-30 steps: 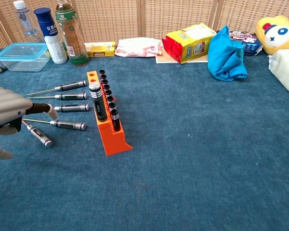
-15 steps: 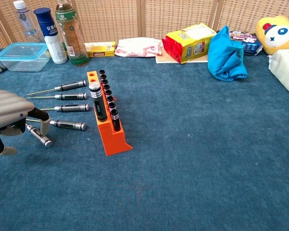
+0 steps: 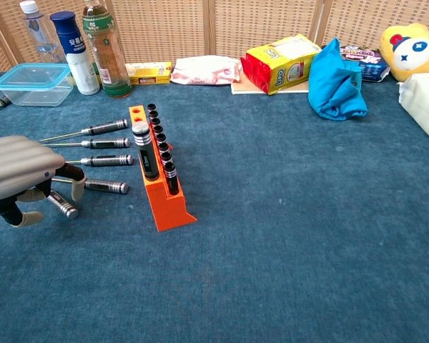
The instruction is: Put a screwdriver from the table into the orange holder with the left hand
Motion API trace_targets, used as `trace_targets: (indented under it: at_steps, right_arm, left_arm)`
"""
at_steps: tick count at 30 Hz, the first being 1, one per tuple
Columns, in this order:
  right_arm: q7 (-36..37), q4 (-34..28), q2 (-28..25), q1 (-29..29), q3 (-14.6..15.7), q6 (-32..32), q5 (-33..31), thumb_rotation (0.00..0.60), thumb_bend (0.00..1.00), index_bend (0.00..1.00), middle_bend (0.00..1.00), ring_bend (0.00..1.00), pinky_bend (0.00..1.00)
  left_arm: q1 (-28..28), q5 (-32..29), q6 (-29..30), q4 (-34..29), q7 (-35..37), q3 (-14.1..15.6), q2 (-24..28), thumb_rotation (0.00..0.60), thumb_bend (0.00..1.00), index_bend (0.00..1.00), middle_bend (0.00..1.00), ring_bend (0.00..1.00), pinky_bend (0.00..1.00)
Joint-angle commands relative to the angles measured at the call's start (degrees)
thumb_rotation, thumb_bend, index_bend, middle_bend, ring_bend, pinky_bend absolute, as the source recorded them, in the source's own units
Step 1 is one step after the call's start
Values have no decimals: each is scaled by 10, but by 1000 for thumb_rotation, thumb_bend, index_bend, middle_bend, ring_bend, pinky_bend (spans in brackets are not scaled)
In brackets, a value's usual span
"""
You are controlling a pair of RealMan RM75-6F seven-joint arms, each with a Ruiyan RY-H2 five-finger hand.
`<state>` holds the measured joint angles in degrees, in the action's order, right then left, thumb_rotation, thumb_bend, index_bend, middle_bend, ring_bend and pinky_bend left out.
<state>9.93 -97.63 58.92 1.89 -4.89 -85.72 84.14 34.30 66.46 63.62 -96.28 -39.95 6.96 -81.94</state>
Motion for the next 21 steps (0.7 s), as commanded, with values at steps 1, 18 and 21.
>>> trace_targets:
  at_steps: [1, 18, 21]
  right_arm:
    - [0, 0, 0, 0, 0, 0, 1, 600, 94, 127, 43, 49, 7]
    - [4, -2, -2, 1, 2, 3, 1, 600, 93, 127, 42, 50, 6]
    - [4, -2, -3, 1, 2, 3, 1, 600, 94, 127, 43, 50, 6]
  left_arm:
    - [-1, 0, -1, 5, -3, -3, -3, 600, 290, 400, 1000, 1000, 970]
    - [-9, -4, -18, 39, 1, -18, -22, 600, 290, 400, 1000, 1000, 970]
    - [-10, -3, -20, 38, -2, -19, -24, 600, 291, 400, 1000, 1000, 970]
